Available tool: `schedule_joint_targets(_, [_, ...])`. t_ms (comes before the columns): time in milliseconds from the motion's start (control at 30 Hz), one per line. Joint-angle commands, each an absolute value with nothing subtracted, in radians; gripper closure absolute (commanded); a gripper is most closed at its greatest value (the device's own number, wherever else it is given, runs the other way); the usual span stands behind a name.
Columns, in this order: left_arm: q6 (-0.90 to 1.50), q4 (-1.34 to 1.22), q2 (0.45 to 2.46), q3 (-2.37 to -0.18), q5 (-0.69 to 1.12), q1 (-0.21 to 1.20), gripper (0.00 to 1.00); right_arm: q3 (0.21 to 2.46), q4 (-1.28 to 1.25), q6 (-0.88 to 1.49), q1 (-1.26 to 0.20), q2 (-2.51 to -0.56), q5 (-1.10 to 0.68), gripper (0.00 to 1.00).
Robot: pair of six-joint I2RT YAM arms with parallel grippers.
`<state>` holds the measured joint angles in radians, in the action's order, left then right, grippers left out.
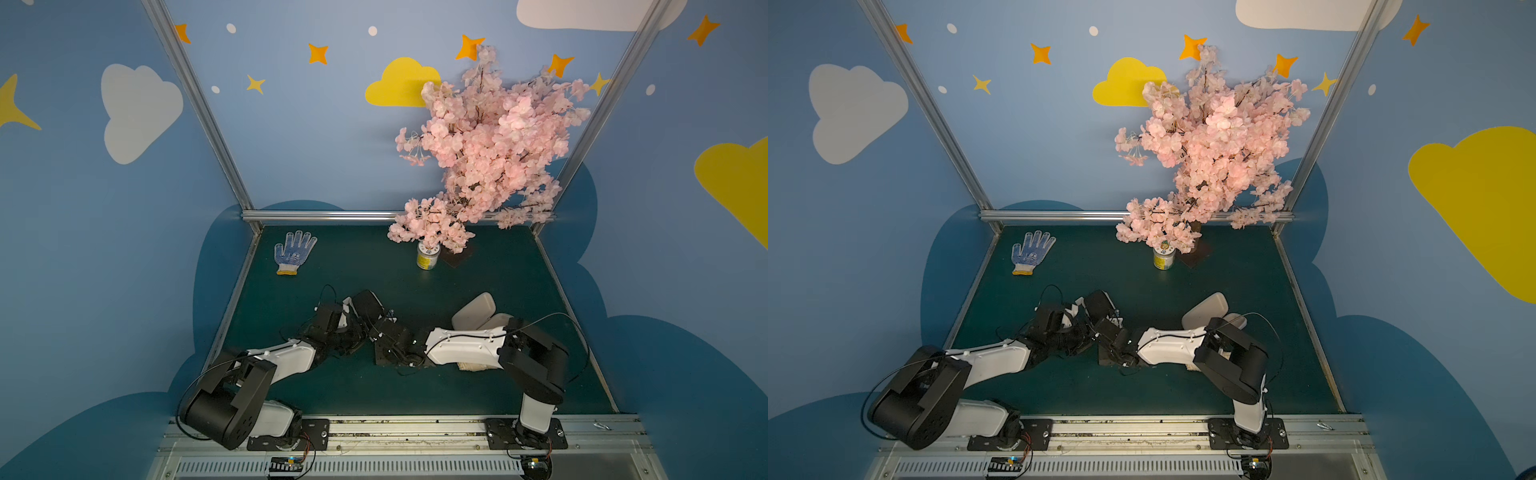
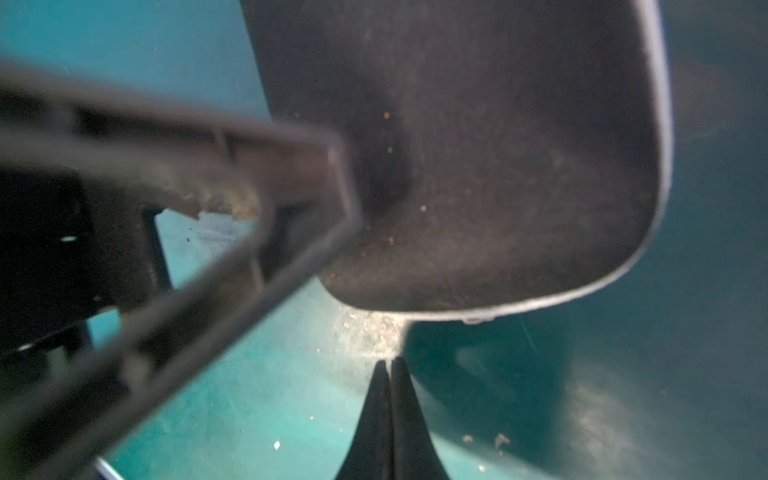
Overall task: Put umbrellas into zippered umbrella sleeves
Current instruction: Zip the zipper on the umbrella sleeve.
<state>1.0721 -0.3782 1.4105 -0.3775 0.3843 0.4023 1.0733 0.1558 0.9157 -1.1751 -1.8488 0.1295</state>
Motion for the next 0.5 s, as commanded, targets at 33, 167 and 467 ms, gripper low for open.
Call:
schedule_joint_targets(33, [1.139,-0.511,1.512,-0.338,0.323,0.415,0.27,1.051,0.139,0.912,-1.172,-1.823,0.131,1.00])
schedule_joint_targets(167, [1.110,-0.483,1.543,-0.340,0.349,0.400,0.32,1.015,0.200,0.870,-1.134,-1.736,0.110,1.00])
schedule_joint_targets(467, [0.976,-0.287,1.601,-0.458,0.377,0.377,0.47,0.947,0.257,0.792,-1.057,-1.669,0.081,1.00])
